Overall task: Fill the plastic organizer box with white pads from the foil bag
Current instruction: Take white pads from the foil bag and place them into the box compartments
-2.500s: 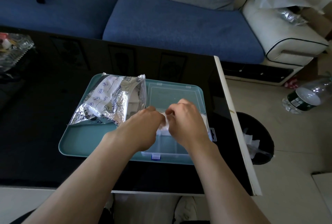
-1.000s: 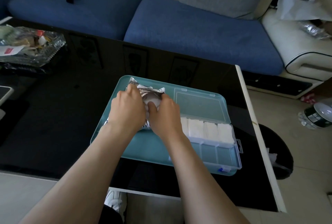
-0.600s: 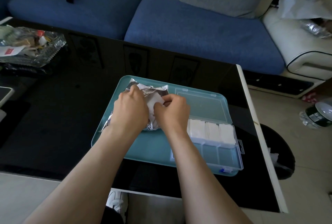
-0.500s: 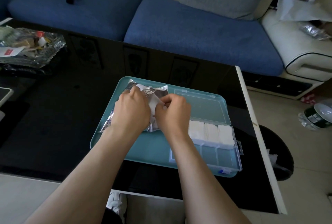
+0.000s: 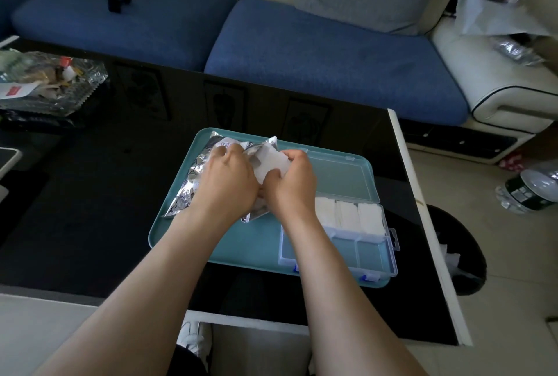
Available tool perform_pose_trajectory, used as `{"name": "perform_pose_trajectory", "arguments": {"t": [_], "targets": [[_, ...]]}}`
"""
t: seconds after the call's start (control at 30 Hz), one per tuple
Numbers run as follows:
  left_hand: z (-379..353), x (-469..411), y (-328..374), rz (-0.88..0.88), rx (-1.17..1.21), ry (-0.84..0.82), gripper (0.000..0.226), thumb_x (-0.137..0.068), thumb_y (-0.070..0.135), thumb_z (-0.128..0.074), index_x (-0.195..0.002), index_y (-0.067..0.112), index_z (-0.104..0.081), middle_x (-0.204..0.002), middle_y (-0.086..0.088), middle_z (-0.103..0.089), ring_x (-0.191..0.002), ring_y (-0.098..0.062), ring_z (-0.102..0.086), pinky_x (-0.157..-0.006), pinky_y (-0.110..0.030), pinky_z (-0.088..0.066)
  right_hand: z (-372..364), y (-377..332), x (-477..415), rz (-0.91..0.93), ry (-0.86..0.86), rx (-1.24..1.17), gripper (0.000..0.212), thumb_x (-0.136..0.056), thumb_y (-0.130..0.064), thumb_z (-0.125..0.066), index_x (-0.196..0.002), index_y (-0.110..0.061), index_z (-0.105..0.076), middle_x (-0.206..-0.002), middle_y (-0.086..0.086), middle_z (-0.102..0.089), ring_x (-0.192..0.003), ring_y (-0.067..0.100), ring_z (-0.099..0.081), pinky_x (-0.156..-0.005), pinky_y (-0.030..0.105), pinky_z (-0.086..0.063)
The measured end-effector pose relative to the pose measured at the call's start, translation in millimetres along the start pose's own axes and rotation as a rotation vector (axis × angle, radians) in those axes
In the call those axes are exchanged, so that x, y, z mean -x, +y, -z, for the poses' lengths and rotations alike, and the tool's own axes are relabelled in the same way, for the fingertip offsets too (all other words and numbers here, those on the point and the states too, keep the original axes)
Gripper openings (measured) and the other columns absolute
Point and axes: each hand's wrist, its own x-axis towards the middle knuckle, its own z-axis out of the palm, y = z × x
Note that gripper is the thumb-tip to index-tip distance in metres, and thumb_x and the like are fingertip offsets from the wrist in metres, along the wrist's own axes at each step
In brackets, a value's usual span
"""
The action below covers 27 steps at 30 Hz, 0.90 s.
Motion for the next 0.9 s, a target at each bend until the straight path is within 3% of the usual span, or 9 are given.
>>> {"name": "perform_pose_trajectory", "arguments": {"t": [0.03,0.17,0.27,0.37,0.5,0.57,0.63,0.73,0.9], "targets": [[-2,-2,-4,0.013,0.004,0.011,0.014,-0.100,0.008,-0.042,-0.103,-0.001,-0.053,-0.115,-0.025,-0.057,-0.100,-0.034,-0.048,-0.073,-0.030,-0.024,3,0,1,-0.025,-0.016,-0.057,0.032,-0.093,-0.003,-0.052,-0.122,-0.014,-0.057,-0.107,0.002,-0.065,-0.087,0.018,-0.071,-0.072,0.025,-0.061],[-1,2,-4,0.037,0.057,0.052,0.019,-0.105,0.007,-0.045,-0.123,0.002,-0.051,-0.113,-0.014,-0.050,-0.095,-0.028,-0.042,-0.075,-0.031,-0.027,16,5,3,-0.055,0.065,-0.127,0.036,-0.076,-0.022,-0.053,-0.108,-0.021,-0.069,-0.100,0.001,-0.073,-0.086,0.022,-0.075,-0.076,0.046,-0.065],[0,7,0,-0.026,0.111,0.088,0.023,-0.102,0.005,-0.052,-0.124,0.008,-0.048,-0.119,-0.013,-0.045,-0.098,-0.032,-0.046,-0.081,-0.037,-0.035,36,4,7,-0.094,0.069,-0.206,0.031,-0.079,-0.014,-0.059,-0.105,-0.022,-0.075,-0.093,-0.005,-0.077,-0.085,0.015,-0.075,-0.075,0.037,-0.065],[-2,12,5,-0.134,0.047,0.142,0.026,-0.093,0.001,-0.060,-0.116,0.013,-0.062,-0.126,-0.012,-0.050,-0.113,-0.037,-0.047,-0.094,-0.034,-0.034,58,4,11,-0.147,-0.004,-0.327,0.031,-0.088,0.000,-0.069,-0.107,-0.024,-0.072,-0.091,-0.011,-0.078,-0.087,0.007,-0.075,-0.073,0.022,-0.062],[2,26,33,-0.156,0.269,0.220,0.018,-0.100,0.020,-0.058,-0.110,0.021,-0.074,-0.115,0.002,-0.065,-0.106,-0.015,-0.062,-0.089,-0.028,-0.048,81,2,19,-0.140,-0.063,-0.455,0.029,-0.092,-0.004,-0.077,-0.104,-0.028,-0.068,-0.088,-0.010,-0.081,-0.081,0.004,-0.077,-0.068,0.019,-0.060],[5,34,48,-0.060,0.505,0.105,0.020,-0.100,0.026,-0.057,-0.105,0.021,-0.076,-0.098,0.004,-0.076,-0.090,-0.010,-0.072,-0.083,-0.030,-0.059,90,2,26,-0.154,-0.048,-0.537,0.027,-0.093,-0.003,-0.077,-0.112,-0.020,-0.069,-0.093,-0.002,-0.082,-0.084,0.011,-0.079,-0.069,0.022,-0.061],[2,41,59,0.036,0.780,-0.082,0.018,-0.099,0.018,-0.059,-0.101,0.014,-0.077,-0.090,-0.007,-0.079,-0.088,-0.023,-0.078,-0.082,-0.043,-0.066,96,4,33,-0.173,-0.031,-0.579,0.028,-0.093,-0.001,-0.075,-0.117,-0.015,-0.069,-0.096,0.003,-0.082,-0.088,0.019,-0.080,-0.076,0.032,-0.065],[-9,46,65,0.106,0.888,-0.208,0.015,-0.101,0.008,-0.062,-0.111,0.004,-0.072,-0.093,-0.015,-0.079,-0.088,-0.032,-0.080,-0.083,-0.049,-0.066,104,9,38,-0.174,0.008,-0.558,0.024,-0.092,0.001,-0.071,-0.113,-0.011,-0.071,-0.093,0.004,-0.082,-0.088,0.021,-0.080,-0.083,0.039,-0.066],[-19,51,68,0.170,0.905,-0.312,0.021,-0.103,0.009,-0.064,-0.121,0.000,-0.067,-0.097,-0.020,-0.078,-0.095,-0.036,-0.078,-0.082,-0.044,-0.066,119,17,44,-0.115,0.007,-0.351,0.015,-0.088,-0.010,-0.070,-0.101,-0.018,-0.076,-0.084,-0.005,-0.079,-0.075,0.002,-0.073,-0.062,0.017,-0.056]]}}
